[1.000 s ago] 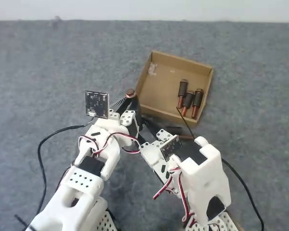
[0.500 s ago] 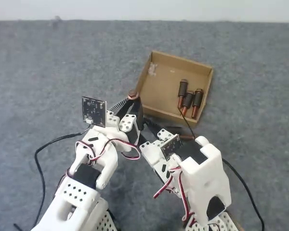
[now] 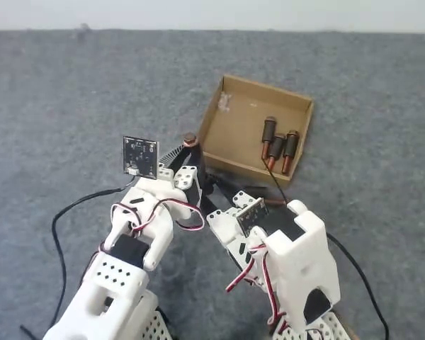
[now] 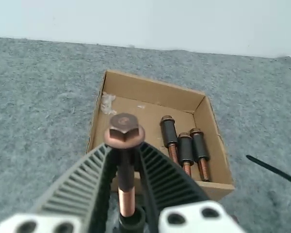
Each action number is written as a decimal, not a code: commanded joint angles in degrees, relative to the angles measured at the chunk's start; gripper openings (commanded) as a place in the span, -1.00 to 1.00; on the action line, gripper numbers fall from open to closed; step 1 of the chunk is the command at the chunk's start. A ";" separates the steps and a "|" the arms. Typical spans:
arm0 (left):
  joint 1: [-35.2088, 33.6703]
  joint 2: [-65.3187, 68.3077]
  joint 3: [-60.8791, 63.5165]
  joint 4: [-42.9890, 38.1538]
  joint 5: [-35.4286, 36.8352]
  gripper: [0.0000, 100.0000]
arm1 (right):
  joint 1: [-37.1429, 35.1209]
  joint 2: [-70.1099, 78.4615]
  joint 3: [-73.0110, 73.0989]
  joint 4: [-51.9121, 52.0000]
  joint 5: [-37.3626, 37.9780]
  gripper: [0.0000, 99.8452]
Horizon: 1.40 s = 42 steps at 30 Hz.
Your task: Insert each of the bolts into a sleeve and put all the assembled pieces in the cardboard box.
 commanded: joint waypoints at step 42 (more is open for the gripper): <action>6.15 -1.49 10.15 1.23 -12.84 -0.73 | 2.24 -1.01 1.14 -1.71 0.79 -0.99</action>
